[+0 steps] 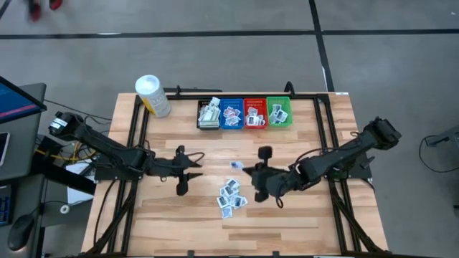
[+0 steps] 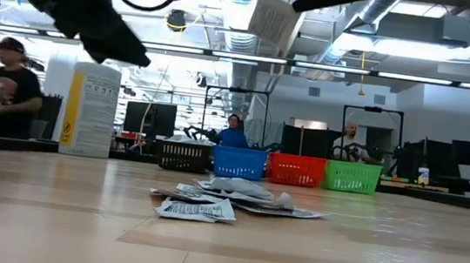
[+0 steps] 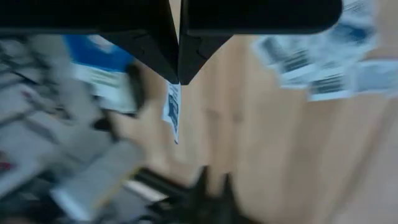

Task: Pick & Place First Aid Supplies
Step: Put the blue alcohol pad in the green bin

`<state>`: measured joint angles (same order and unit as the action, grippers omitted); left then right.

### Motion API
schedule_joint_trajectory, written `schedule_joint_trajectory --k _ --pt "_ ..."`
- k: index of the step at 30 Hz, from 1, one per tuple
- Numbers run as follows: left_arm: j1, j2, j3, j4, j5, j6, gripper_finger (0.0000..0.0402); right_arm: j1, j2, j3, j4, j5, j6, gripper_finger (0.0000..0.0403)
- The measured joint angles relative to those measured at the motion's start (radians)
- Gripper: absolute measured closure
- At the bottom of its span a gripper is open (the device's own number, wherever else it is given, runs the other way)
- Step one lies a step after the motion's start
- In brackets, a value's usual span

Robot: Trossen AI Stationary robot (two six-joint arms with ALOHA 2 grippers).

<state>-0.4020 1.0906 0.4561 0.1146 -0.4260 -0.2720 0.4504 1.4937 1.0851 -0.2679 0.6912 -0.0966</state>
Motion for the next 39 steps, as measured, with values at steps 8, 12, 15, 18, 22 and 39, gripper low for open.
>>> schedule_joint_trajectory --k 8,12,15,18,22,39 --pt "0.112 -0.173 0.0 0.022 0.0 0.189 0.0256 -0.013 -0.036 -0.001 0.025 0.175 0.0 0.0403" --pt "0.169 -0.272 0.0 0.03 0.051 0.249 0.0256 -0.029 -0.034 -0.001 0.045 0.204 0.045 0.0403" --pt "0.219 -0.336 0.0 0.031 0.149 0.289 0.0256 -0.048 -0.035 -0.001 0.044 0.21 0.143 0.0403" --pt "0.267 -0.382 0.0 0.029 0.22 0.317 0.0256 -0.063 -0.035 0.0 0.044 0.23 0.206 0.0403" --pt "0.327 -0.425 0.0 0.03 0.3 0.356 0.0256 -0.089 -0.035 0.018 0.044 0.233 0.252 0.0403" --pt "0.677 -0.392 0.001 0.026 0.557 0.448 0.0256 -0.377 -0.069 0.031 -0.339 -0.059 0.494 0.0403"
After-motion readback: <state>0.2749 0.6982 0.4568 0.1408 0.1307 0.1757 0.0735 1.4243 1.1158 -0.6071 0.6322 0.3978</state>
